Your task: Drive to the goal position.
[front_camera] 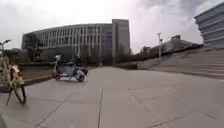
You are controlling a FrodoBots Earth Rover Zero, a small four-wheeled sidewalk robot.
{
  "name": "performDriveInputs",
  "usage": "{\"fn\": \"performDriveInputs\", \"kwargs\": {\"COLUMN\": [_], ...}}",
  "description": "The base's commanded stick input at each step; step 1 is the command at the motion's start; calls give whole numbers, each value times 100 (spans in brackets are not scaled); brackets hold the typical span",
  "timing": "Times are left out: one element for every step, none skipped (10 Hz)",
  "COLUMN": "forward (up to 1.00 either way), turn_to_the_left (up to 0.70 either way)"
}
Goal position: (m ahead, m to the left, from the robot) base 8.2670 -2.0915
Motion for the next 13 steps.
{"fn": "performDriveInputs", "kwargs": {"forward": [70,70,70,70,70,70,70,70,70,70,70,70,70], "turn_to_the_left": [-7,-16,-26,-7,0,0,0,0,0,0,0,0,0]}}
